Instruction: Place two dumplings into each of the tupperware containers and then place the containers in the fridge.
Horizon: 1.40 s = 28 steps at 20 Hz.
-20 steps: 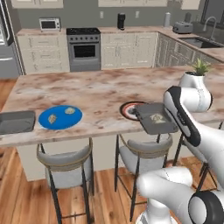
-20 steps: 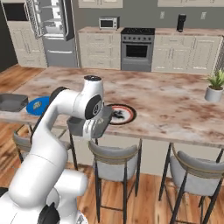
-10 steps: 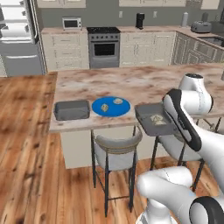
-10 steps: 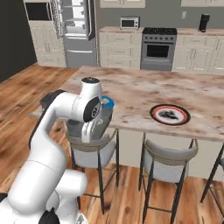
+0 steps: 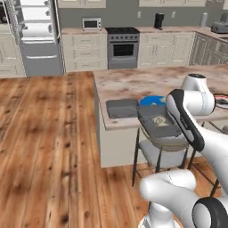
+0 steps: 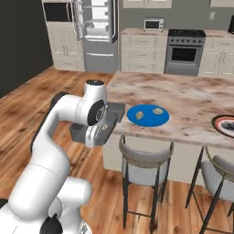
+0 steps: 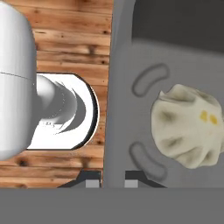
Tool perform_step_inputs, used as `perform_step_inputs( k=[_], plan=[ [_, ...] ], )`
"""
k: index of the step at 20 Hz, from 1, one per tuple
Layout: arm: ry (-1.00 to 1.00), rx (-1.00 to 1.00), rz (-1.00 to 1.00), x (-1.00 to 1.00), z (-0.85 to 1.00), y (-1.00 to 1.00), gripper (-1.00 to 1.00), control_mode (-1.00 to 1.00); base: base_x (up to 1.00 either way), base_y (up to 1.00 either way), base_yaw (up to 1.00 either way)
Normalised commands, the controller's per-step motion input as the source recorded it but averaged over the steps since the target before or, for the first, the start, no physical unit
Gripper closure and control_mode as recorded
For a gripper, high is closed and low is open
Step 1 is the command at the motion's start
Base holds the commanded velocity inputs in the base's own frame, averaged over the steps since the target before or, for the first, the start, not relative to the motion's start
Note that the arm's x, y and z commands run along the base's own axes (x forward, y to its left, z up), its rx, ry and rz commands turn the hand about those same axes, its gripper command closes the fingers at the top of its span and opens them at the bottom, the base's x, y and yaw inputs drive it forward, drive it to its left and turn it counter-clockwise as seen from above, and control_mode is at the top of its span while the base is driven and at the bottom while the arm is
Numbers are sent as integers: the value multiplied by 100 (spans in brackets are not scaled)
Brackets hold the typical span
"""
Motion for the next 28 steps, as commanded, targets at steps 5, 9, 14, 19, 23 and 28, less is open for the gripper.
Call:
perform_step_inputs(
  k=[5, 9, 14, 19, 23, 28],
  plan=[
    [0, 0, 0, 0, 0, 0, 100, 100, 58, 100, 0],
    [0, 0, 0, 0, 0, 0, 100, 100, 92, 100, -2],
    [0, 0, 0, 0, 0, 0, 100, 100, 90, 100, -1],
    [0, 0, 0, 0, 0, 0, 100, 100, 100, 100, 0],
    [0, 0, 0, 0, 0, 0, 100, 100, 100, 100, 0],
    [0, 0, 0, 0, 0, 0, 100, 100, 100, 57, 0]
  ],
)
